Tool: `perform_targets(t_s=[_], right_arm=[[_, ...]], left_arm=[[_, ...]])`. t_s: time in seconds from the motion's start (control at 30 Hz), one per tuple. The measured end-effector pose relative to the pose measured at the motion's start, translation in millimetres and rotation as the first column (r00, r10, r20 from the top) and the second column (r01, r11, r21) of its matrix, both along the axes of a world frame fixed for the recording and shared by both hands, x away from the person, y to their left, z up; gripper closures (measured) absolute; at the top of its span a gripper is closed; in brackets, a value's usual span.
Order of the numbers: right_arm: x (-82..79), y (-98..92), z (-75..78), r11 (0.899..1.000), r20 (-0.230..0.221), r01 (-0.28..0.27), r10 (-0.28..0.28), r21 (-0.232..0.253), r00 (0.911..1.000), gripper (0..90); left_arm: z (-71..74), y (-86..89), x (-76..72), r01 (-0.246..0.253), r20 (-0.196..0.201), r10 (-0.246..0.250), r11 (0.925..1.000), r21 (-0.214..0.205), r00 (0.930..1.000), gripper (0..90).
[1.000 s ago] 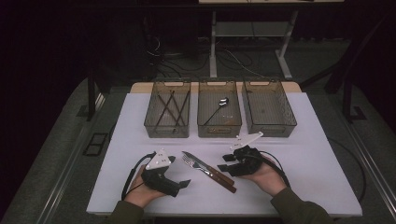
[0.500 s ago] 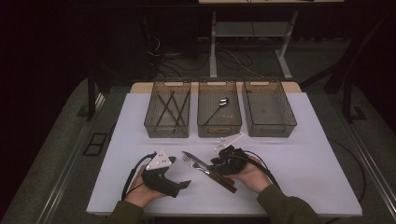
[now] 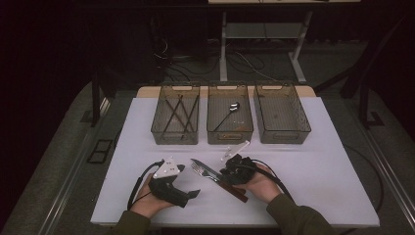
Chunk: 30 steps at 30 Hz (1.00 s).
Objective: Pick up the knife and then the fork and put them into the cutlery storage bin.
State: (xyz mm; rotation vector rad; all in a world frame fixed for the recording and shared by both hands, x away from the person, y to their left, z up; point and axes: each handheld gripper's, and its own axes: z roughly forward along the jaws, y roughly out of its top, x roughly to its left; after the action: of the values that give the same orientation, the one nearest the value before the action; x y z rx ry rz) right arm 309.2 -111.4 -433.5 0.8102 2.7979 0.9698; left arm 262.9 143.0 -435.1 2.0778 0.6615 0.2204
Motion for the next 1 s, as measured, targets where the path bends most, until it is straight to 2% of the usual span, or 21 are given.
perform_targets(t_s=[0.17, 0.23, 0.27, 0.37, 0.4, 0.53, 0.67, 0.77, 0.87, 1.0], right_arm=[[0.8, 0.2, -1.3, 1.000, 0.007, -0.013, 0.013, -0.022, 0.9999, 72.1], [3.1, 1.0, -1.4, 0.999, 0.024, -0.022, 0.023, -0.046, 0.9994, 72.3], [3.3, 2.7, -1.0, 0.998, 0.006, -0.026, 0.027, -0.049, 0.9996, 72.8], [5.6, 5.4, -0.7, 0.995, 0.006, -0.040, 0.040, -0.088, 0.9992, 73.6], [5.4, 6.7, -0.1, 0.996, -0.006, -0.038, 0.038, -0.087, 0.9993, 73.7], [10.7, 14.0, 3.7, 0.986, -0.031, -0.061, 0.057, -0.157, 0.9979, 73.7], [17.0, 25.3, 8.5, 0.967, -0.079, -0.082, 0.065, -0.241, 0.9948, 73.7], [23.4, 36.1, 11.9, 0.944, -0.125, -0.108, 0.072, -0.313, 0.9895, 73.8], [28.6, 45.2, 13.9, 0.921, -0.171, -0.115, 0.054, -0.372, 0.9839, 74.1], [33.9, 56.6, 14.5, 0.884, -0.193, -0.135, 0.052, -0.448, 0.9799, 74.8]], left_arm=[[-0.2, -0.1, 0.1, 0.001, -0.001, -0.001, 1.0000, 0.001, 1.0000, 1.3], [-0.4, -0.3, 0.2, 0.001, -0.002, -0.001, 1.0000, 0.002, 1.0000, 1.3], [-0.4, -0.3, 0.2, 0.001, -0.002, -0.001, 1.0000, 0.003, 1.0000, 1.3], [-0.3, -0.2, 0.0, 0.001, -0.004, -0.001, 1.0000, 0.002, 1.0000, 1.3], [-0.4, -0.3, 0.1, 0.001, -0.004, -0.001, 1.0000, 0.002, 1.0000, 1.3], [-0.7, -1.3, -0.2, 0.010, -0.002, -0.010, 0.9999, 0.006, 1.0000, 1.3], [-0.3, -1.5, -0.3, 0.012, -0.003, -0.012, 0.9999, 0.004, 0.9999, 1.3], [-0.1, -1.1, -0.3, 0.015, -0.003, -0.015, 0.9999, 0.006, 0.9999, 1.3], [-0.1, -1.3, -0.5, 0.014, -0.002, -0.014, 0.9999, 0.005, 0.9999, 1.3], [0.0, -1.3, -0.4, 0.019, 0.004, -0.019, 0.9998, 0.007, 0.9998, 1.3]])
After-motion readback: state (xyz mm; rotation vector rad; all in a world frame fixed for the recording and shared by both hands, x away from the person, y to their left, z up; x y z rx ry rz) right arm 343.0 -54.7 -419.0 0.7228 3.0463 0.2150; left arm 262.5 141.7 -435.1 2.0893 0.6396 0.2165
